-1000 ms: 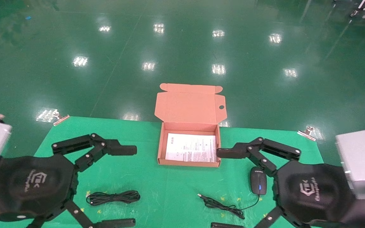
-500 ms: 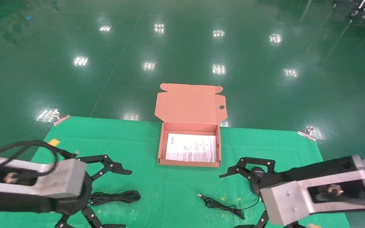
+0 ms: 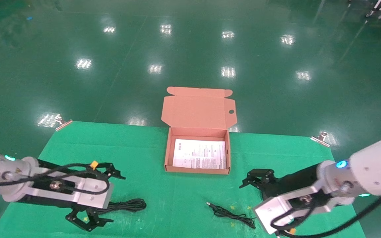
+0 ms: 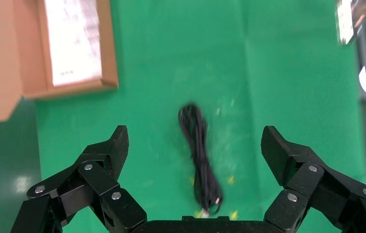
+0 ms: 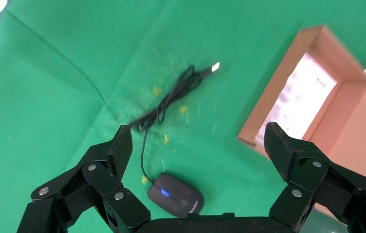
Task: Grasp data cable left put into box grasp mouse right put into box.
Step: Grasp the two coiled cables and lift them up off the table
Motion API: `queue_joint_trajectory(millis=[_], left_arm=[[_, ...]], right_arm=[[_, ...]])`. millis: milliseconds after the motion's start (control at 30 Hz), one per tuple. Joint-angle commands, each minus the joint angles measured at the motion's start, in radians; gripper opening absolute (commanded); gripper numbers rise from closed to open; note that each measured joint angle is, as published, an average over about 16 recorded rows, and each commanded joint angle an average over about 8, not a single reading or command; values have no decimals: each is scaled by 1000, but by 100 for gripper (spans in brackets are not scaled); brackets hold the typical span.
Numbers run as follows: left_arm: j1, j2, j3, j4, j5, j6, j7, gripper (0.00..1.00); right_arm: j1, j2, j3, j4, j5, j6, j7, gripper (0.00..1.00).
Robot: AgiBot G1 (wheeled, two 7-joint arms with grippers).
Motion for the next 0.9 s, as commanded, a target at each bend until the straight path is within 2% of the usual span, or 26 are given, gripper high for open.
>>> queue_joint_trajectory(millis=[33,300,500,667,900], left_arm=[[3,21,27,-1,64,-19,13,100],[64,51,67,18,201,-95,-74,100],[93,99,76,121,244,-138,-162,100],[87,146,75,251,250,-176,-161,100],[67,211,62,458,224,-218,-128,100]], right_arm=[[-7,-15,-19,0,-45,18,13,100],[-88,-47,-52,-9,-160,111,97,100],[-147,-61,-55,-33,-204,176,186,100],[-177,-86,-44,-102,-196,212,256,100],[-191,-139,-14,-290,-129,246,302,100]])
